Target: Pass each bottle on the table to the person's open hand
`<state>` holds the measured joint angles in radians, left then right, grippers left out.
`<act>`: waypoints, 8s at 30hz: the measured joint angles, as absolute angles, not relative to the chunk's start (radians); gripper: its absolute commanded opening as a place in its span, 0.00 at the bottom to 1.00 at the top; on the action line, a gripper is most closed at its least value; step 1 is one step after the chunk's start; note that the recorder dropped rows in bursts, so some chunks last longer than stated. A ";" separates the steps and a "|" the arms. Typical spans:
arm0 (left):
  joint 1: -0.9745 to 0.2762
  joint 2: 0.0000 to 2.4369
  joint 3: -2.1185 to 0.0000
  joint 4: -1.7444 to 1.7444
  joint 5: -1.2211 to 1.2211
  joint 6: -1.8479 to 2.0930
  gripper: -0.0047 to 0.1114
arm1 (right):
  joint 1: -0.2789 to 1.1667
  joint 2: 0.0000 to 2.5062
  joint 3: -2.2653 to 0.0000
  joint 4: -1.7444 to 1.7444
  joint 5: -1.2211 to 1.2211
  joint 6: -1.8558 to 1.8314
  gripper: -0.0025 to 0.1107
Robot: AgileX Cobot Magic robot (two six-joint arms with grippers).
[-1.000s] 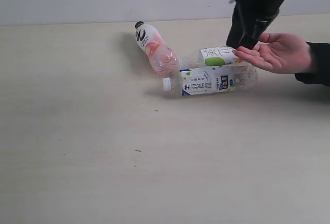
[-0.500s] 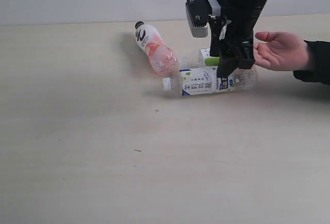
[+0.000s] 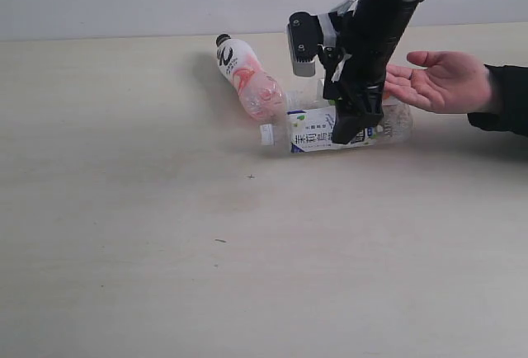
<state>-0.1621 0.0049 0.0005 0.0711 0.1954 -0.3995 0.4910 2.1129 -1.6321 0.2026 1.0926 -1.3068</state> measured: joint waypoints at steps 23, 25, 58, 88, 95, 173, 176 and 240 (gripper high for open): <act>-0.162 0.005 0.000 0.071 0.195 -0.400 0.04 | 0.491 2.148 -1.636 0.203 1.022 -1.272 0.82; -0.162 0.005 0.000 0.071 0.195 -0.400 0.04 | 0.491 2.164 -1.638 0.203 1.022 -1.272 0.82; -0.162 0.005 0.000 0.071 0.195 -0.400 0.04 | 0.528 2.200 -1.638 0.176 1.126 -1.061 0.81; -0.162 0.005 0.000 0.071 0.195 -0.400 0.04 | 0.575 2.268 -1.638 0.130 1.134 -0.862 0.46; -0.162 0.005 0.000 0.071 0.195 -0.400 0.04 | 0.575 2.265 -1.638 0.132 1.157 -0.860 0.02; -0.162 0.005 0.000 0.071 0.195 -0.400 0.04 | 0.384 2.095 -1.703 -0.257 1.049 0.256 0.57; -0.162 0.005 0.000 0.071 0.195 -0.400 0.04 | 0.384 2.095 -1.703 -0.257 1.049 0.256 0.71; -0.162 0.005 0.000 0.071 0.195 -0.400 0.04 | 0.384 1.633 -1.708 0.166 1.215 -0.195 0.02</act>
